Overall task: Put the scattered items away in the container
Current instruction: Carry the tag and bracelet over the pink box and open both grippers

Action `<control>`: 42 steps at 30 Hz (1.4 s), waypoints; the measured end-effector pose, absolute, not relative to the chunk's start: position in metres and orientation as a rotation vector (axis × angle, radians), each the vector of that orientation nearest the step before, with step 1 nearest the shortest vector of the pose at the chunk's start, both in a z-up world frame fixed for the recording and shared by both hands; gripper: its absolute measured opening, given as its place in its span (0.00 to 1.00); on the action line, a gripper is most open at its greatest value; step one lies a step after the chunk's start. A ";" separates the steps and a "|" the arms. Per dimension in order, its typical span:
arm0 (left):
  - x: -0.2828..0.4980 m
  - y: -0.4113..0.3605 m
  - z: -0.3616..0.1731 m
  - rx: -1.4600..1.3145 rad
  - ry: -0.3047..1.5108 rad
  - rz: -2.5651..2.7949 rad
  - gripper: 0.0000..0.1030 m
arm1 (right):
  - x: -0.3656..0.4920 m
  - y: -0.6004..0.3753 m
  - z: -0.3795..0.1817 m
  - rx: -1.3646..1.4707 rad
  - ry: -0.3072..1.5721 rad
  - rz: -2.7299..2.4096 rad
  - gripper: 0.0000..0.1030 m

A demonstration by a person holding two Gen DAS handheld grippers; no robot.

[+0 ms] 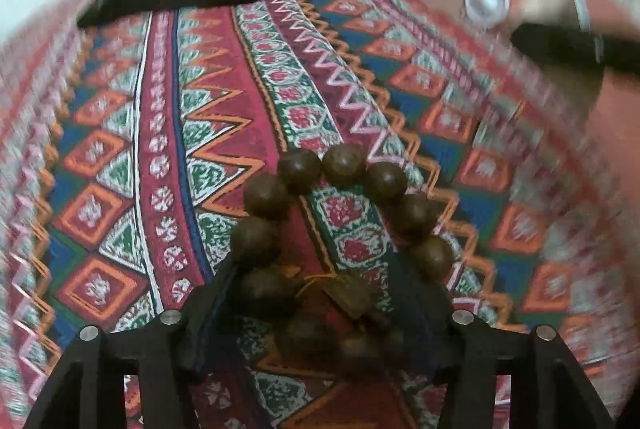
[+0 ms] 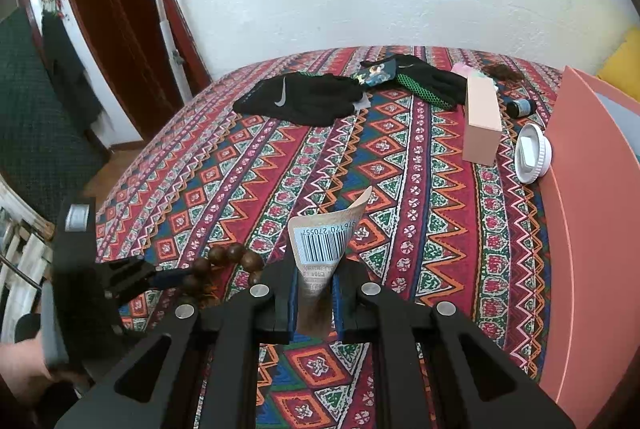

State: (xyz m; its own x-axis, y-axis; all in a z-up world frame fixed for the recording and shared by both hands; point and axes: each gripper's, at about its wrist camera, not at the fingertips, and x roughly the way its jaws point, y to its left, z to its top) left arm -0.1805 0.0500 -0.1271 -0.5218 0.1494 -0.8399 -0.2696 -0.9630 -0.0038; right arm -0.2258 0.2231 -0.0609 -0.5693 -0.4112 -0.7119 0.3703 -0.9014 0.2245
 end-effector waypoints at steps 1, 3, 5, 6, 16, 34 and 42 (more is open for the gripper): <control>-0.178 0.055 -0.127 -1.378 0.224 2.558 0.54 | -0.226 0.223 -0.061 1.129 -0.068 -2.447 0.13; -0.179 0.053 -0.125 -1.397 0.172 2.556 0.39 | -0.224 0.222 -0.060 1.121 -0.055 -2.453 0.13; -0.178 0.046 -0.121 -1.393 0.114 2.564 0.16 | -0.223 0.220 -0.059 1.105 -0.038 -2.464 0.13; -0.176 0.043 -0.118 -1.386 0.067 2.564 0.16 | -0.222 0.220 -0.058 1.099 -0.036 -2.467 0.13; -0.143 0.028 -0.052 -1.105 -0.396 2.304 0.16 | -0.216 0.232 -0.044 1.044 -0.097 -2.485 0.13; -0.126 0.003 0.024 -0.986 -0.622 2.391 0.16 | -0.178 0.247 0.031 0.777 -0.203 -2.502 0.13; -0.126 0.046 0.082 -0.877 -0.558 2.401 0.16 | -0.142 0.278 0.085 0.590 -0.215 -2.591 0.13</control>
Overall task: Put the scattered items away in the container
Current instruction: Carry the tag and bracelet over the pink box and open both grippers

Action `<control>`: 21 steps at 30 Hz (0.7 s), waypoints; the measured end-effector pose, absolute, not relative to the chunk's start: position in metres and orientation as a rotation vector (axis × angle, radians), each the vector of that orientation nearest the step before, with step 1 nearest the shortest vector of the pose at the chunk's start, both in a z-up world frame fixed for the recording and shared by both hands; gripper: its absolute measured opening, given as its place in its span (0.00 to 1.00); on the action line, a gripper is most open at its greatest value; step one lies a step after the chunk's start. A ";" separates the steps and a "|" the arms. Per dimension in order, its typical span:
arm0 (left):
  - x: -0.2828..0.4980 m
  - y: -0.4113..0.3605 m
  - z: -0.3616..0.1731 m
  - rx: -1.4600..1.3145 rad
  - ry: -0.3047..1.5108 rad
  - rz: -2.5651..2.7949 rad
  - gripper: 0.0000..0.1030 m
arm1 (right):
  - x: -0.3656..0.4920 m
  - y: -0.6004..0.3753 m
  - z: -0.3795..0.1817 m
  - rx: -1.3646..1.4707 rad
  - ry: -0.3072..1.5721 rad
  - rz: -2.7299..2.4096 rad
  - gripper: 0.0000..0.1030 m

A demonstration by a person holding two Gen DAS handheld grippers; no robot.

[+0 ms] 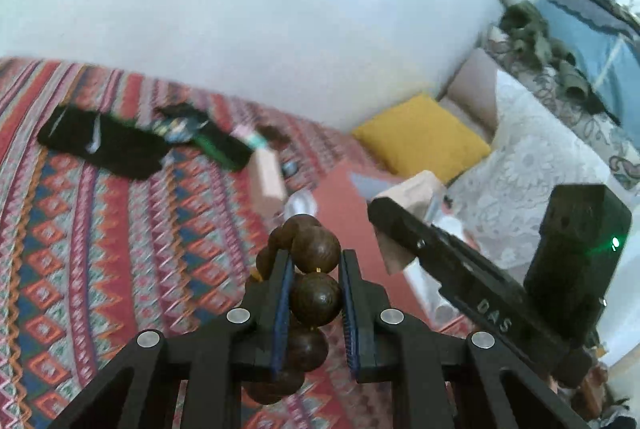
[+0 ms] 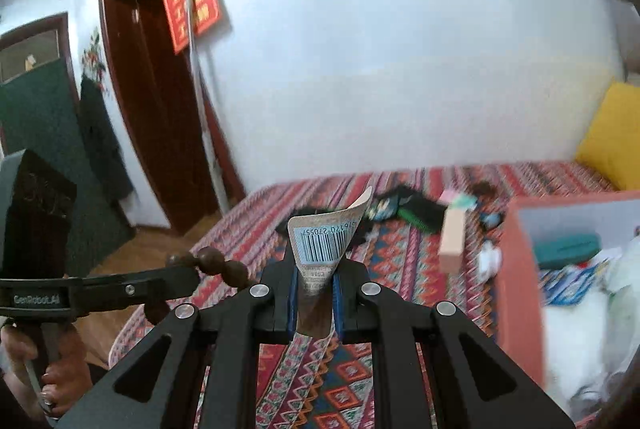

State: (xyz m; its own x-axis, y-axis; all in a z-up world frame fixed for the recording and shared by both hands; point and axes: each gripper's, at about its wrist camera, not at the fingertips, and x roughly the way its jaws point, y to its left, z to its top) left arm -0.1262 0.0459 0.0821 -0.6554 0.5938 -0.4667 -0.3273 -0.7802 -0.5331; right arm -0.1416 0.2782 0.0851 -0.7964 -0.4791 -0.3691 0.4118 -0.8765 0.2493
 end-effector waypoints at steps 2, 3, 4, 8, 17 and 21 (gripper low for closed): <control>-0.129 0.060 0.096 -0.859 -0.549 2.392 0.16 | -0.131 0.296 0.101 0.529 -0.232 -2.640 0.13; -0.130 0.067 0.101 -0.852 -0.546 2.387 0.16 | -0.126 0.305 0.109 0.500 -0.240 -2.667 0.13; -0.132 0.075 0.108 -0.845 -0.541 2.380 0.16 | -0.120 0.315 0.116 0.469 -0.250 -2.700 0.13; -0.142 0.108 0.130 -0.825 -0.505 2.348 0.16 | -0.100 0.362 0.143 0.362 -0.300 -2.839 0.13; -0.181 0.205 0.158 -0.838 -0.327 2.266 0.16 | -0.085 0.450 0.176 0.211 -0.349 -3.123 0.14; -0.203 0.254 0.148 -0.876 -0.253 2.217 0.16 | -0.109 0.486 0.145 0.378 -0.403 -3.205 0.14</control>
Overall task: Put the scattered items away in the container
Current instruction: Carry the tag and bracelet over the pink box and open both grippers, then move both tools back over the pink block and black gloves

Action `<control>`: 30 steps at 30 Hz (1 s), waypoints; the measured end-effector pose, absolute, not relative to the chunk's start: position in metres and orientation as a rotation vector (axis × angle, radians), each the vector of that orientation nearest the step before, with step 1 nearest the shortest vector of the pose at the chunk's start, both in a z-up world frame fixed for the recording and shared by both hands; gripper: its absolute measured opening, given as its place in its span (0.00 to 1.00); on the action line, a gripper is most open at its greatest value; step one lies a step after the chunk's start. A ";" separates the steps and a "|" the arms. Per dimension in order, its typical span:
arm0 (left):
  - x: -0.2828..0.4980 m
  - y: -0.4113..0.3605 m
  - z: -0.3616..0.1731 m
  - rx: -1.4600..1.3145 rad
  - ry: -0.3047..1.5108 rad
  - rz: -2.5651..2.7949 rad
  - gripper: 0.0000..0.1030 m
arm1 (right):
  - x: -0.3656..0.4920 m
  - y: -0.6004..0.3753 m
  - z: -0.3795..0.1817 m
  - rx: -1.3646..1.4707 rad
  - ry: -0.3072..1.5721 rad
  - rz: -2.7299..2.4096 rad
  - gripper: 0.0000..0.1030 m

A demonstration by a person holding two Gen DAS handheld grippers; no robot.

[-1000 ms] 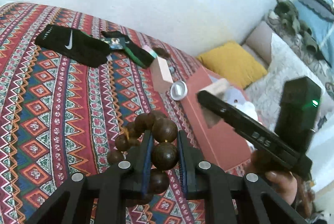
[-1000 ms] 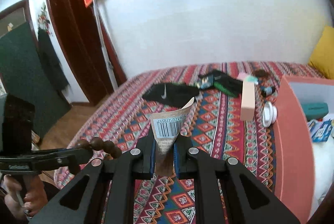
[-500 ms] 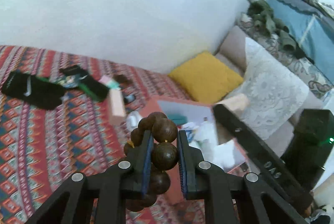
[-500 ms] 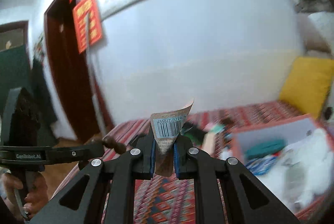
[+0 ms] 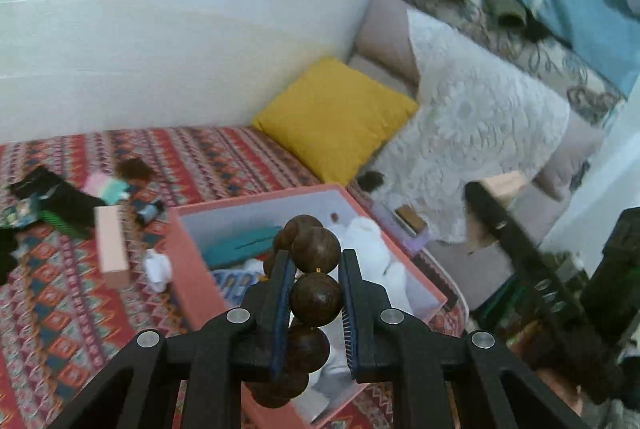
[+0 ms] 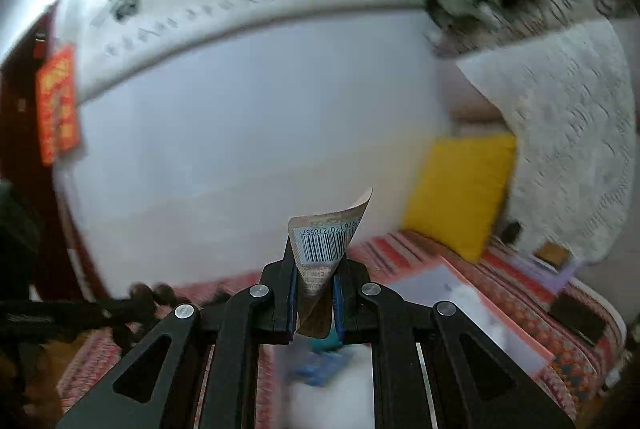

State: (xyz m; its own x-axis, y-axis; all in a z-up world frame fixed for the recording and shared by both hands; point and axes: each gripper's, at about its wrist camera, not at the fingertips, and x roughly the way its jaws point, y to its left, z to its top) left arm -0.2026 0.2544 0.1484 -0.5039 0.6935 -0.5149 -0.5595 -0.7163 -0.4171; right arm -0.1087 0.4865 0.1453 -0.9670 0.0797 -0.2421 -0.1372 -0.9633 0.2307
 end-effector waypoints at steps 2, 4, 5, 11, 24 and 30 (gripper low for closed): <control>-0.216 0.280 0.139 -0.903 -0.223 2.191 0.16 | -0.122 0.498 0.134 -0.409 0.372 2.961 0.14; -0.231 0.307 0.127 -0.931 -0.180 2.177 0.16 | -0.138 0.507 0.121 -0.472 0.387 2.960 0.14; -0.239 0.317 0.121 -0.946 -0.161 2.178 0.16 | -0.147 0.512 0.115 -0.516 0.395 2.962 0.14; -0.280 0.342 0.083 -1.134 -0.177 2.180 0.66 | -0.179 0.536 0.072 -0.792 0.501 2.834 0.73; -0.235 0.213 0.038 -1.187 -0.219 2.355 0.72 | -0.147 0.533 0.085 -0.645 0.668 2.833 0.75; -0.199 0.117 -0.005 -1.268 -0.223 2.495 0.73 | -0.149 0.470 0.096 -0.660 0.559 2.998 0.79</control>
